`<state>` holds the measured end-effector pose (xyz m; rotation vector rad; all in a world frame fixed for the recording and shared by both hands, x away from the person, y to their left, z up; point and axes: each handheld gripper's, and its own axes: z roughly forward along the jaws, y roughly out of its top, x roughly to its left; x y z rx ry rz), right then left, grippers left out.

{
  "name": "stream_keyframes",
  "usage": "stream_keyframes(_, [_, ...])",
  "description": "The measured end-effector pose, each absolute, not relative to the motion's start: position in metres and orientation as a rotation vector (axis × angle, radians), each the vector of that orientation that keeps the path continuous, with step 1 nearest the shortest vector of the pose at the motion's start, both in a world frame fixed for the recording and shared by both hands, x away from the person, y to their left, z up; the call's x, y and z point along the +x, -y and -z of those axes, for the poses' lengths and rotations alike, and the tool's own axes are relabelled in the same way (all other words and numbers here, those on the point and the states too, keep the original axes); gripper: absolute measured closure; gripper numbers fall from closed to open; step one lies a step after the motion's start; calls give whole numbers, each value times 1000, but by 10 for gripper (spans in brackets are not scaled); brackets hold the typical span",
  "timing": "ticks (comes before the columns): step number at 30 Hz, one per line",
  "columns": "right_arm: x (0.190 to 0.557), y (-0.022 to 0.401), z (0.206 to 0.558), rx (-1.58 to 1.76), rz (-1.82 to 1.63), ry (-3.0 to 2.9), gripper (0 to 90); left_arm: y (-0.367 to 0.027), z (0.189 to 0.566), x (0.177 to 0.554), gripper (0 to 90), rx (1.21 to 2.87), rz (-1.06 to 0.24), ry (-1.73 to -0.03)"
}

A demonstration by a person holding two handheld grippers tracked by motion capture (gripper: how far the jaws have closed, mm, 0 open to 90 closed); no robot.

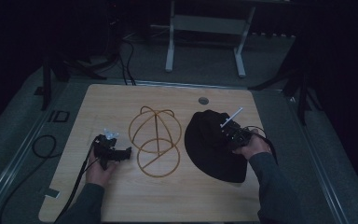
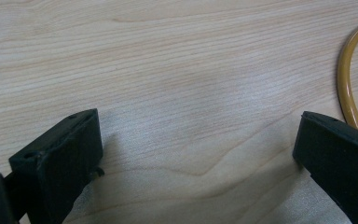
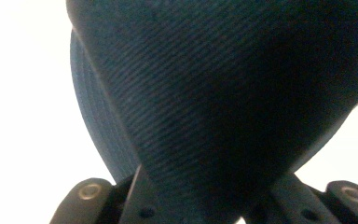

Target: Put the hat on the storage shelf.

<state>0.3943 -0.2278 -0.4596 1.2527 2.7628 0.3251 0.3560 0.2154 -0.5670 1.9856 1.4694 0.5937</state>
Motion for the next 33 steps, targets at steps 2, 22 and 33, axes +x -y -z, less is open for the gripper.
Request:
stream_keyframes(2, [394, 227, 459, 1231, -320, -2766, 840, -215, 567, 356, 15, 1986, -594, -1469])
stream_keyframes(22, [390, 219, 447, 1116, -319, -2784, 870, -215, 567, 356, 15, 1983, -595, -1469])
stream_keyframes(33, [387, 217, 437, 1067, -338, -2789, 870, -215, 567, 356, 15, 1983, -595, -1469])
